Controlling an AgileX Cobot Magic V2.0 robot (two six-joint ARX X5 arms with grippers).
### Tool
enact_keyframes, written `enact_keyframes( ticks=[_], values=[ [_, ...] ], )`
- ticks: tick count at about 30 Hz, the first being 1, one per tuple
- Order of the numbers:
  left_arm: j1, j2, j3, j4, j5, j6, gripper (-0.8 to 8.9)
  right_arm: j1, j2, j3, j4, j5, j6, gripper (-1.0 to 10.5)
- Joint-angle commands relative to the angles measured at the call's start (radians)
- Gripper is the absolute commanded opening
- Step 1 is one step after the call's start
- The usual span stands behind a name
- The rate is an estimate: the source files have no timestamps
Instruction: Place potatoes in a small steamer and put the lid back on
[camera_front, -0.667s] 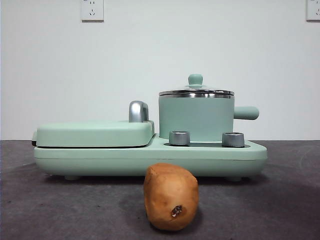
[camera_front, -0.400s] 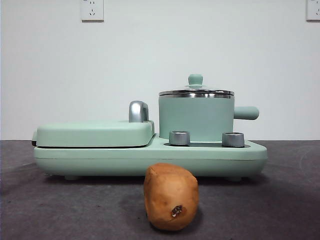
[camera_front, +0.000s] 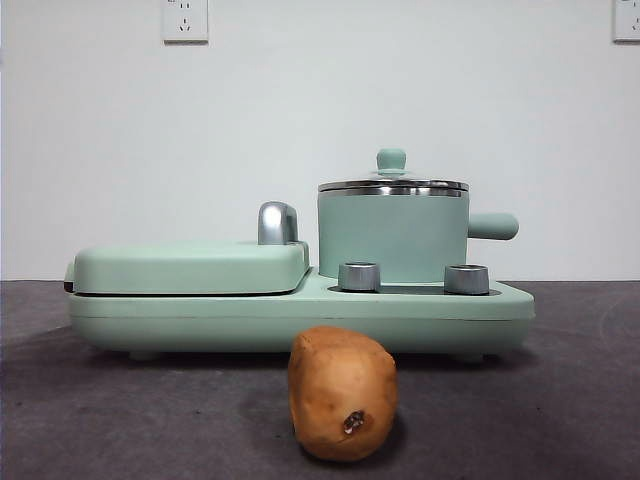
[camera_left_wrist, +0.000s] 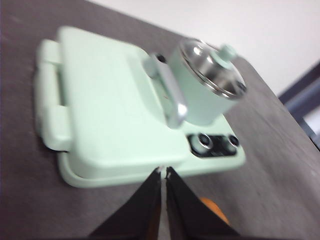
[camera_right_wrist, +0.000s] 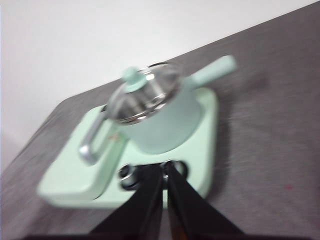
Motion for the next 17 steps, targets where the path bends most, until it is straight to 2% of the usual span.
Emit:
enact_keyframes(
  ticks=[1, 6, 9, 13, 17],
  values=[
    [-0.017, 0.076, 0.079, -0.04, 0.036, 0.051, 0.14, 0.002, 0.065, 0.07, -0.002, -0.072, -0.046, 0.1],
    [-0.052, 0.214, 0.206, -0.11, 0.047, 0.126, 0.14, 0.002, 0.197, 0.185, -0.032, -0.209, -0.121, 0.1],
    [-0.072, 0.297, 0.28, -0.145, 0.095, 0.168, 0.14, 0.002, 0.269, 0.248, -0.067, -0.282, -0.188, 0.1],
    [-0.105, 0.382, 0.345, -0.146, 0.174, 0.19, 0.14, 0.002, 0.335, 0.302, -0.095, -0.34, -0.267, 0.1],
    [-0.135, 0.436, 0.381, -0.143, 0.185, 0.214, 0.19, 0.002, 0.36, 0.312, -0.087, -0.363, -0.277, 0.1]
  ],
)
